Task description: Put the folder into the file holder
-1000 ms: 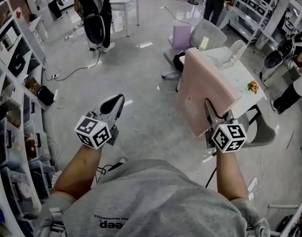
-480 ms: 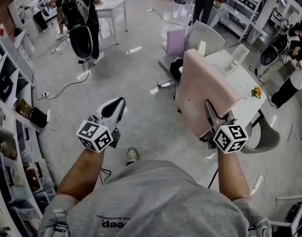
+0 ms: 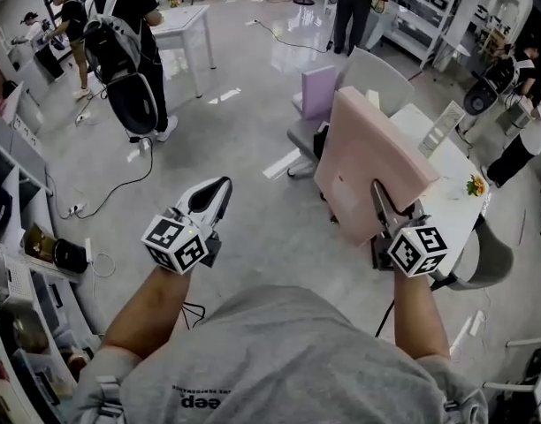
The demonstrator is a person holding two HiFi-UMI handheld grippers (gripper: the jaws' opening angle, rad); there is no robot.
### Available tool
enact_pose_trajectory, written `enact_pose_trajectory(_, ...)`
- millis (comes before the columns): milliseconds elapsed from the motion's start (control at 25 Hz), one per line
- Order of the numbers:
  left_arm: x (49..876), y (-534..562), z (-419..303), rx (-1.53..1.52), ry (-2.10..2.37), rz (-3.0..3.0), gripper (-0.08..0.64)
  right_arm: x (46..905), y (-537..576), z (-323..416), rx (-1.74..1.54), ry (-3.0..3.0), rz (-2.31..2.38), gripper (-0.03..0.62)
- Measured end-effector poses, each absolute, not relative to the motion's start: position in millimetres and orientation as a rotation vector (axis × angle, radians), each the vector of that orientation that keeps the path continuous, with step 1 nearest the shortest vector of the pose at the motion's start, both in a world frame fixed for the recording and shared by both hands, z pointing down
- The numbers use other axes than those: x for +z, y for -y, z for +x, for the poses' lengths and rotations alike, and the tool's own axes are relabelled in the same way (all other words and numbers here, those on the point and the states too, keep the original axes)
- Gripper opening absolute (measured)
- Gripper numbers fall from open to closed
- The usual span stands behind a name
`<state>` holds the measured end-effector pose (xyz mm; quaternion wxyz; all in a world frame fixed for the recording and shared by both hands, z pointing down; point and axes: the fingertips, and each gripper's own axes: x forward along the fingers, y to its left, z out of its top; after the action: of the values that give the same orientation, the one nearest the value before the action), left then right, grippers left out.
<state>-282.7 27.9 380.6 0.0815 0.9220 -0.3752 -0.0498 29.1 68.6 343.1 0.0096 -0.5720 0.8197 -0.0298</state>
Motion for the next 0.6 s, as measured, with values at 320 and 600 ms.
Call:
enact_pose_trajectory(320,396.6,57.0,-288.7,-0.129,1.11,2.723,0.06,350.6,16.1,31.2,-0.127,-2.561,-1.805,0.121)
enact_pose_trajectory(600,401.0,140.9,-239.2,-0.113,1.17,2.7,0.06,351.0,120.9,82.3,-0.134,-2.595,-1.733,0.12)
